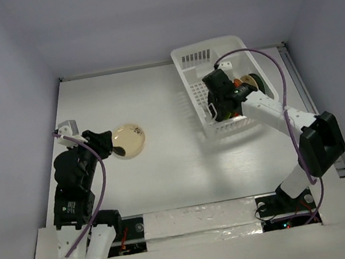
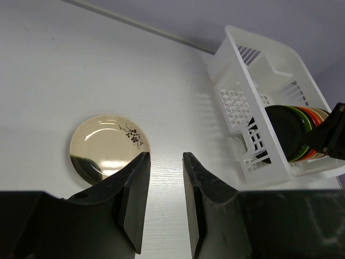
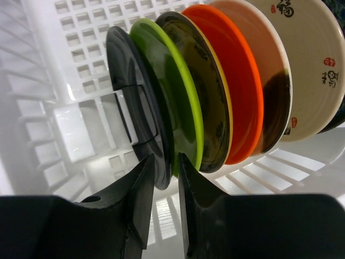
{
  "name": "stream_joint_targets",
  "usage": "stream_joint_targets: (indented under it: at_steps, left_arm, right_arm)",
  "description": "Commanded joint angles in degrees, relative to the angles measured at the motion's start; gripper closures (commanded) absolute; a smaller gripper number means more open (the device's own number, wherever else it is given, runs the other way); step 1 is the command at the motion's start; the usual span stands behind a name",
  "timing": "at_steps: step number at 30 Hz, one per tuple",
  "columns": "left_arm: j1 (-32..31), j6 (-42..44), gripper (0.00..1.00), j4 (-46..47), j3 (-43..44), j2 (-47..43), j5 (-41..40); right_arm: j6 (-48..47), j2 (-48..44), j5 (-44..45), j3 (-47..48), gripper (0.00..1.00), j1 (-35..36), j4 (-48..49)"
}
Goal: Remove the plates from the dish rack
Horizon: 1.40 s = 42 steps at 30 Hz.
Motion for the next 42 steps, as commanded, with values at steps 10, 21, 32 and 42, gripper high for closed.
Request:
stream_joint_targets:
  at_steps: [10, 21, 32, 42]
  left_arm:
    - [-0.2, 0.0, 0.72, 2.3, 0.3, -0.2, 0.7]
    - [-0.2, -0.1, 0.72, 2.5, 0.2, -0.2, 0.9]
    - [-0.2, -0.1, 0.72, 2.5, 0.2, -0.3, 0.8]
    - [0.3, -0.2, 0.72, 2.5, 0.2, -0.1, 0.6]
  right_arm:
    - [-3.8, 6.0, 8.7, 7.9, 0.92, -1.5, -2.0]
    - [-6.5, -1.4, 12.9, 9.8, 1.0, 1.6, -5.7]
    - [-5.2, -11.1, 9.5, 14.3, 1.0, 5.8, -3.7]
    - [9.1, 1.3, -31.8, 11.6, 1.0, 14.4, 25.1]
